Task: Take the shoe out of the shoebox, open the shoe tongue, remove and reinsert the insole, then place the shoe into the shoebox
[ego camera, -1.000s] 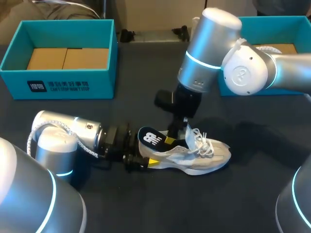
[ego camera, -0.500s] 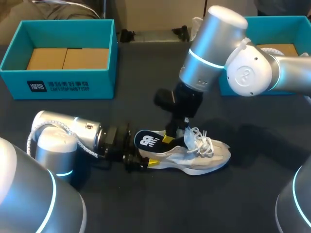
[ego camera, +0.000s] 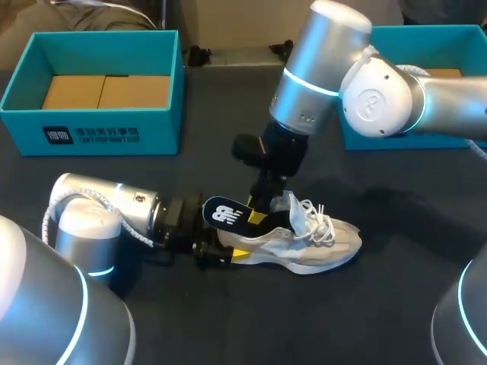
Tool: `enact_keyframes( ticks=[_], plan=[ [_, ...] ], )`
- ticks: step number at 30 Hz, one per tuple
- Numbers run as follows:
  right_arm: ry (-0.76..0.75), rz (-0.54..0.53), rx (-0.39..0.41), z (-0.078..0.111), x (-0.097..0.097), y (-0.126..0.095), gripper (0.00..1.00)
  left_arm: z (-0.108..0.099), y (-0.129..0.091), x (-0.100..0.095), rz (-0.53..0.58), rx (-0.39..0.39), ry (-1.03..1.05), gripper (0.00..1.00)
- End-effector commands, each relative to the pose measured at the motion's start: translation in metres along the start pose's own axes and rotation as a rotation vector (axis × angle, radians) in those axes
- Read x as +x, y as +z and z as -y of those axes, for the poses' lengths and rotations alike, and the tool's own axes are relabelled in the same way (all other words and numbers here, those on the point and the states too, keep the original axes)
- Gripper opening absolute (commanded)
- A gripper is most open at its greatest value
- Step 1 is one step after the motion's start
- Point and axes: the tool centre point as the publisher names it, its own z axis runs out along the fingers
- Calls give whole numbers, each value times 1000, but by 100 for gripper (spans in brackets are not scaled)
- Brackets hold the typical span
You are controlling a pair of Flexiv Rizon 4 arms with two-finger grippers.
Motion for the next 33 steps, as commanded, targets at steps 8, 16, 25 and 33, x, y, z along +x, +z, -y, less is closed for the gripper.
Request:
enact_keyframes(
  ticks=[8,16,25,33],
  plan=[
    [22,-89,-30,5,-11,3,53,1,1,-1,0,-2,-1,0],
    [34,-148,-42,5,-10,8,62,1,1,-1,0,-2,-1,0],
    [40,-182,-17,2,-6,12,57,1,1,-1,0,-2,-1,0],
    [40,-201,-16,2,2,18,48,1,1,-1,0,-2,-1,0]
  ],
)
